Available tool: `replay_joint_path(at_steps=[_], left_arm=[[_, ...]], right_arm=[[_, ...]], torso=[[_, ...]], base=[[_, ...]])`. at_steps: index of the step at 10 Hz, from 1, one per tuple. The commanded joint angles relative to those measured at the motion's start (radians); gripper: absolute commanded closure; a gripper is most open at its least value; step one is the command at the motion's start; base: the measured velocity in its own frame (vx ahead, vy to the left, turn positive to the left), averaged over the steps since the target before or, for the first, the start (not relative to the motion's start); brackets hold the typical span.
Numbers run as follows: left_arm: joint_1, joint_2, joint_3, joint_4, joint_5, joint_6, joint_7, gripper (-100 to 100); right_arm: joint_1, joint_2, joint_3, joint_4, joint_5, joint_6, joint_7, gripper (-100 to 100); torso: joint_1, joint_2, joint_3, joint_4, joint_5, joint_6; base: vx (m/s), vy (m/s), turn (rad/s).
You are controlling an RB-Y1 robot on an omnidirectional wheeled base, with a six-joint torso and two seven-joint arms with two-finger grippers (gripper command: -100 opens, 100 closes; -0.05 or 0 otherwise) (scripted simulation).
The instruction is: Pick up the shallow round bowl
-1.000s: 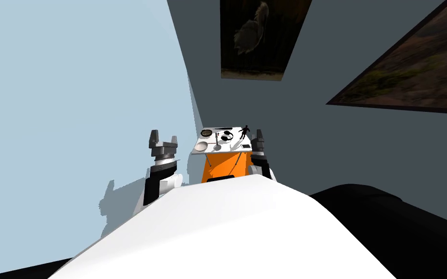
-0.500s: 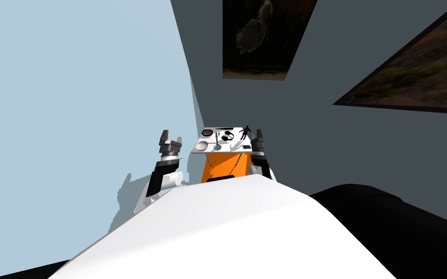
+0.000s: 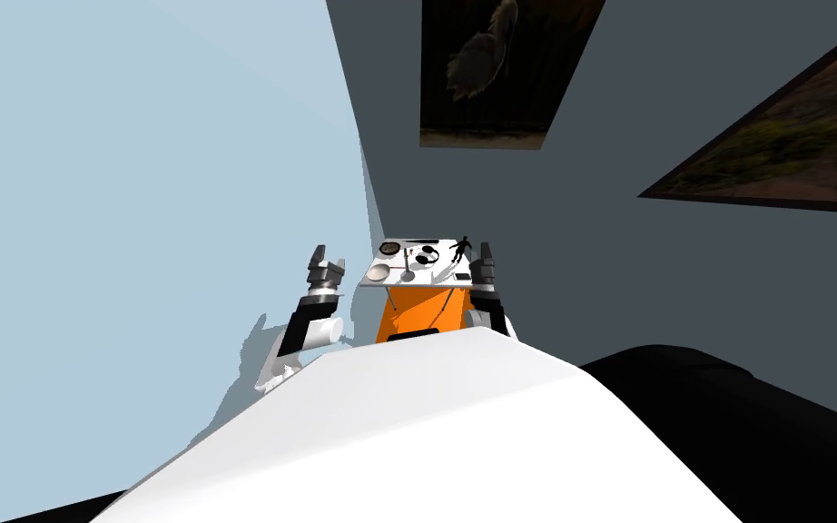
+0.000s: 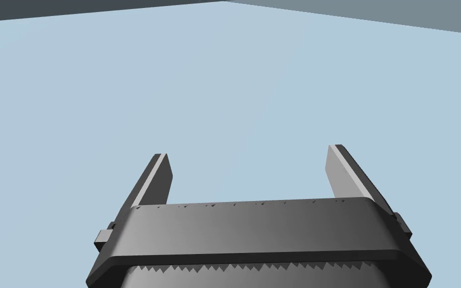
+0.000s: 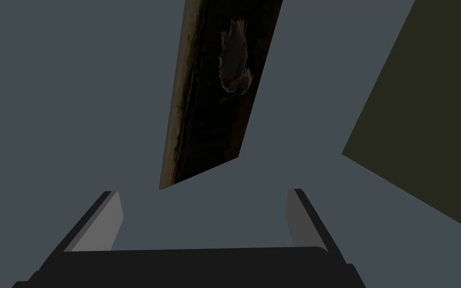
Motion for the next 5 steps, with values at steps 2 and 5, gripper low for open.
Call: replay_joint_path(at_steps=[2,5], left_arm=[[-0.026,0.003,0.0,0.021,-0.005,0.072,0.005,-100],[-0.075,0.006,0.004,0.059,-0.011,0.164,0.018,-100]], right_arm=[[0.0,0.0,0.0,0.0,0.0,0.0,0.0,0],[0.0,0.0,0.0,0.0,0.0,0.0,0.0,0]], torso=[[0.0,0.0,0.0,0.0,0.0,0.0],[0.0,0.0,0.0,0.0,0.0,0.0]], base=[[-0.001,-0.035,0.067],[0.004,-0.043,0.071]])
